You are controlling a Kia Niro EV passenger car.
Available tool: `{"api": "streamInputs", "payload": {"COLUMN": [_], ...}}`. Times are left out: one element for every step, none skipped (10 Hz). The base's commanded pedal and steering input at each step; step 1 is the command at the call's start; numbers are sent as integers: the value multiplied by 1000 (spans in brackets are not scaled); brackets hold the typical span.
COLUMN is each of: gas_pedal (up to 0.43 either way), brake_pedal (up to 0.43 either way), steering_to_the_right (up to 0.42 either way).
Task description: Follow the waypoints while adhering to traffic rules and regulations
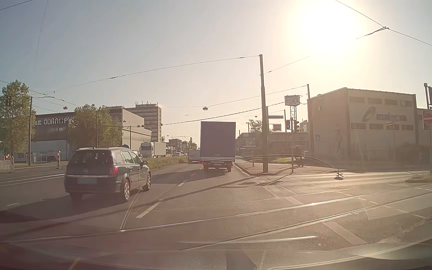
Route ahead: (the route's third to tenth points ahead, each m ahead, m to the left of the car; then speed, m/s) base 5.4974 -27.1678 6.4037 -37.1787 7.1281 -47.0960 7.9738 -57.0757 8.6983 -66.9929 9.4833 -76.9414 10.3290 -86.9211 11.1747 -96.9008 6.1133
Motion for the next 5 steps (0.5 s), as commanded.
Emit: {"api": "streamInputs", "payload": {"gas_pedal": [0, 0, 0, 0, 0], "brake_pedal": [287, 293, 287, 287, 280], "steering_to_the_right": [89, 139, 192, 253, 303]}}
